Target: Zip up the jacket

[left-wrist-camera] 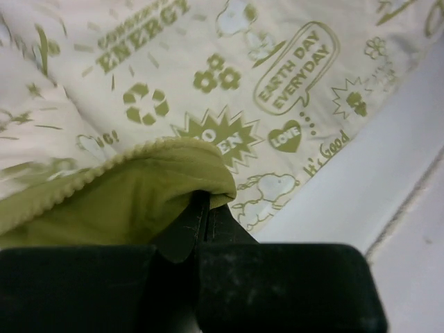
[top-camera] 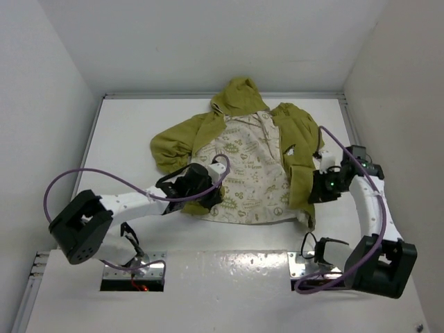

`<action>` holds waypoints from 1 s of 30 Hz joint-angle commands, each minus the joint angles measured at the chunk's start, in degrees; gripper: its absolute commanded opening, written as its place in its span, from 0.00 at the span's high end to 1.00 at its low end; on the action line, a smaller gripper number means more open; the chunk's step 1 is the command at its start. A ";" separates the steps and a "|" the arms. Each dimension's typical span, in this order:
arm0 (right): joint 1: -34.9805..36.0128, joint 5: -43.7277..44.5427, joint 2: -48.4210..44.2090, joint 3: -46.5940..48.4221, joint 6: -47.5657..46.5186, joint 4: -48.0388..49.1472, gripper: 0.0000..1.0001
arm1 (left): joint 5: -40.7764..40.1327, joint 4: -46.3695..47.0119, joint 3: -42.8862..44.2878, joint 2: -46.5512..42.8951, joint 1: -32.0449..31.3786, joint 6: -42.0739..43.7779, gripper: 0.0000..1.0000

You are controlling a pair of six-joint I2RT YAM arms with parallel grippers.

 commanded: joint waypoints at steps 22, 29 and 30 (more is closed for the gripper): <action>-17.29 1.10 -0.18 -6.08 -20.24 4.41 0.91 | -7.08 -1.49 3.19 2.82 0.10 0.74 1.00; -17.13 -7.25 2.90 -4.58 -19.89 -0.79 0.32 | -7.08 -1.49 2.67 1.77 0.10 1.27 1.00; -16.43 -7.35 3.51 -4.50 -19.62 -1.48 0.28 | -7.08 -1.49 2.67 1.76 0.10 1.27 1.00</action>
